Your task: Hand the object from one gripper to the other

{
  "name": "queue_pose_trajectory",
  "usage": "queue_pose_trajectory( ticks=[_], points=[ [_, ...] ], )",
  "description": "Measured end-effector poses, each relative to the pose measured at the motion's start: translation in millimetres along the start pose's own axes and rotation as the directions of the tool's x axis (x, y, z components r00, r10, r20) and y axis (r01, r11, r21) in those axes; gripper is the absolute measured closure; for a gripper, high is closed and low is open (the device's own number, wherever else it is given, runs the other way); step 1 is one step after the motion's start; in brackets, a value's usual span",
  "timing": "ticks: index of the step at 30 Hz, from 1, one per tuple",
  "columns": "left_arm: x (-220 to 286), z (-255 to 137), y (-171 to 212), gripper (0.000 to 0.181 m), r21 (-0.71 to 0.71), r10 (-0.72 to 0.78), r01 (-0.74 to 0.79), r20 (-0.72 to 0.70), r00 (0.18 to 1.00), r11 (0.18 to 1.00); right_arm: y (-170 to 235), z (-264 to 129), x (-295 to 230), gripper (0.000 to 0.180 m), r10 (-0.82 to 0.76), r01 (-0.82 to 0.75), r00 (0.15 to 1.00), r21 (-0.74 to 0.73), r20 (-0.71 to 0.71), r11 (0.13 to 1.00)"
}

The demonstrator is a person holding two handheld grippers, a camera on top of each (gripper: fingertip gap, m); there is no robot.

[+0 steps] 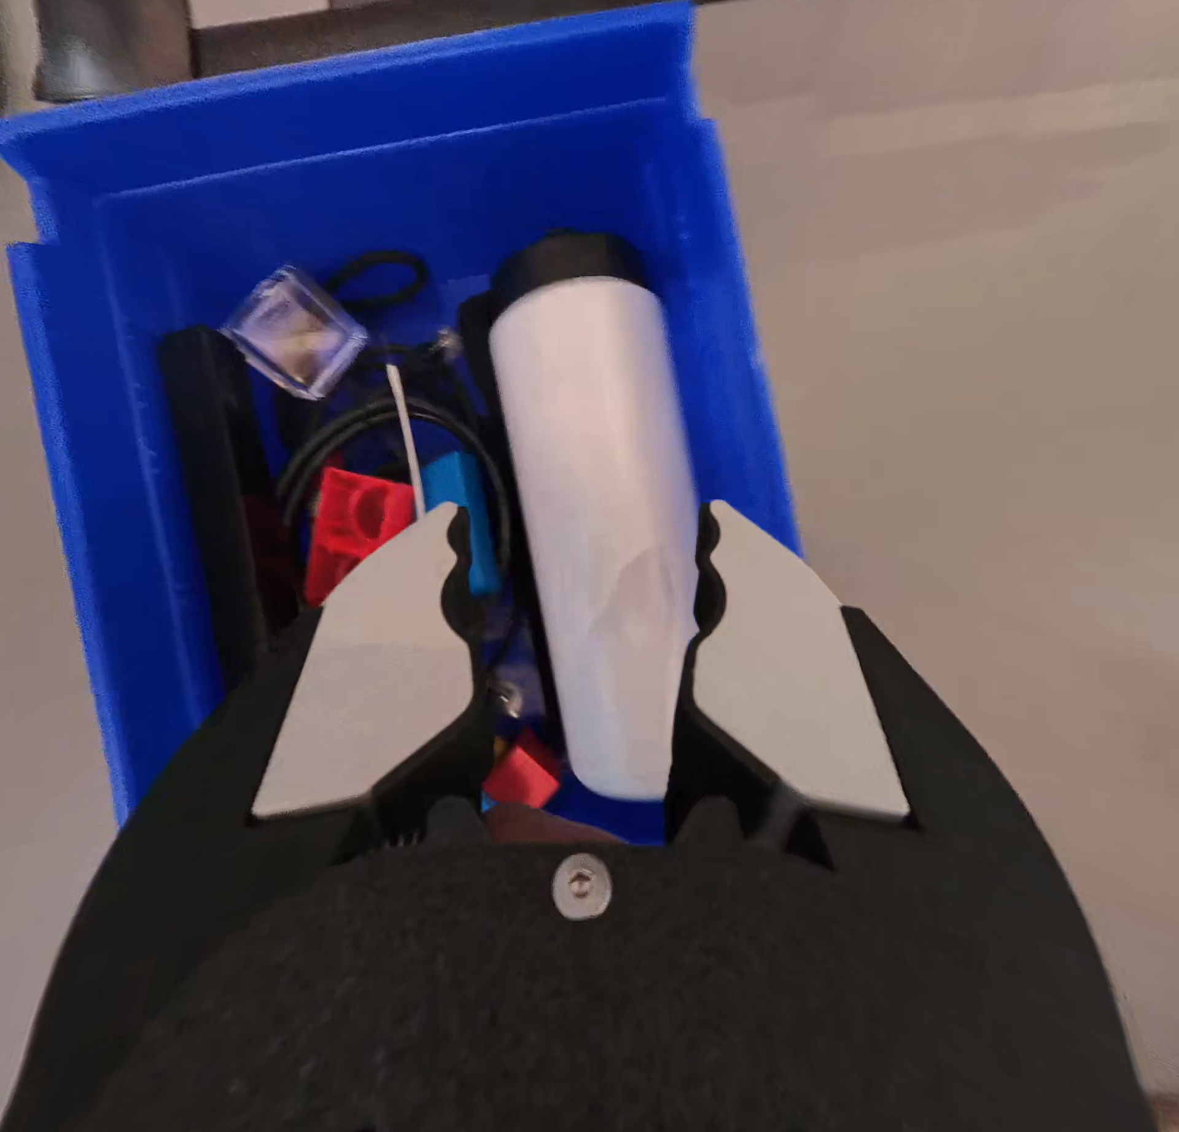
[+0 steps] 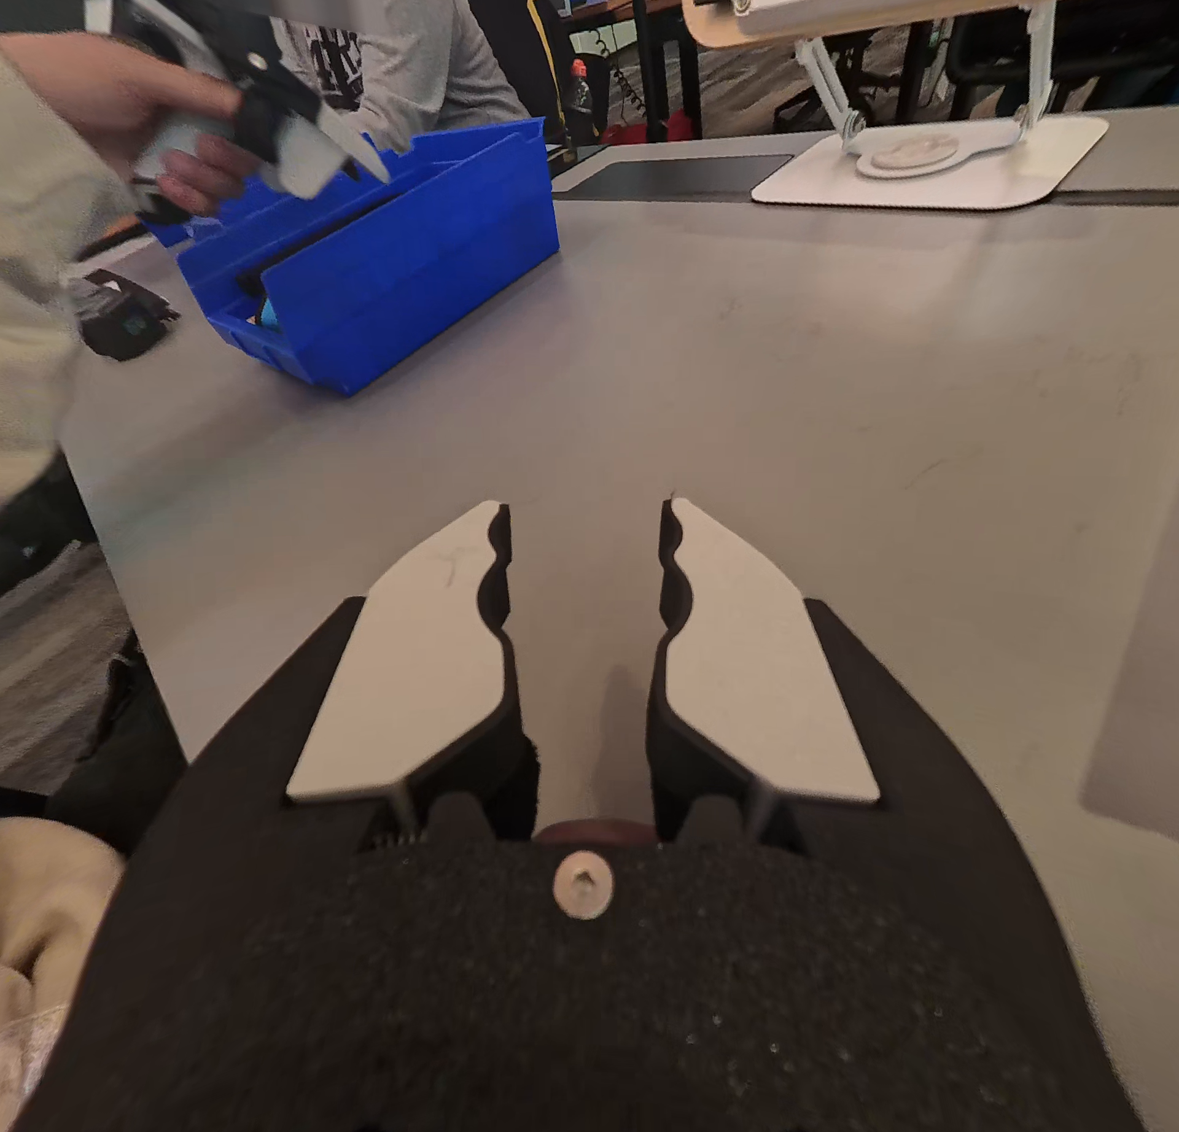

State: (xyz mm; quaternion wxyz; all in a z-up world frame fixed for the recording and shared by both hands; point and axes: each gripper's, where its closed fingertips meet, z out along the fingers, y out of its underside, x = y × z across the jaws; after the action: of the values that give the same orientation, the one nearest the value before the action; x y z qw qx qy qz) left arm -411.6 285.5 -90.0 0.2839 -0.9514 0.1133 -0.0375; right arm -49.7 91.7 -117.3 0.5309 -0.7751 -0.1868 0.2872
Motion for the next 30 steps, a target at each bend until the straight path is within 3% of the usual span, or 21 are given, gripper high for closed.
queue_pose_trajectory(
  ticks=[2, 5, 6, 11, 24, 30],
  points=[
    [-10.9, 22.2, -8.4, 0.113, -0.048, -0.011, 0.014, 0.051, 0.999, 0.999, 1.2, -0.8, -0.1, 0.135, 0.034, -0.034, 0.999, -0.002, 0.012, 0.999],
    [1.9, 45.7, -15.4, 0.107, -0.110, -0.076, 0.071, -0.043, 0.996, 0.991, 3.4, -2.7, 0.2, 0.135, 0.056, -0.056, 0.998, -0.006, 0.011, 0.998],
    [3.8, 51.1, -17.2, 0.113, -0.119, -0.097, 0.090, -0.052, 0.994, 0.989, 3.9, -3.2, 0.2, 0.135, 0.058, -0.058, 0.998, -0.008, 0.010, 0.998],
    [0.3, 70.9, -11.8, 0.114, -0.185, -0.081, 0.076, -0.021, 0.996, 0.980, 4.9, -5.3, -2.6, 0.134, 0.108, -0.108, 0.994, -0.007, 0.033, 0.994],
    [-2.2, 92.4, -1.4, 0.097, -0.238, -0.190, 0.131, -0.243, 0.951, 0.962, 2.2, 22.4, -5.3, 0.136, 0.139, -0.137, 0.989, -0.045, 0.047, 0.990],
    [-2.6, 87.1, -2.6, 0.099, -0.174, -0.125, 0.091, -0.200, 0.972, 0.981, -0.2, 40.1, -14.7, 0.137, 0.159, -0.152, 0.982, -0.077, 0.101, 0.985]
  ],
)
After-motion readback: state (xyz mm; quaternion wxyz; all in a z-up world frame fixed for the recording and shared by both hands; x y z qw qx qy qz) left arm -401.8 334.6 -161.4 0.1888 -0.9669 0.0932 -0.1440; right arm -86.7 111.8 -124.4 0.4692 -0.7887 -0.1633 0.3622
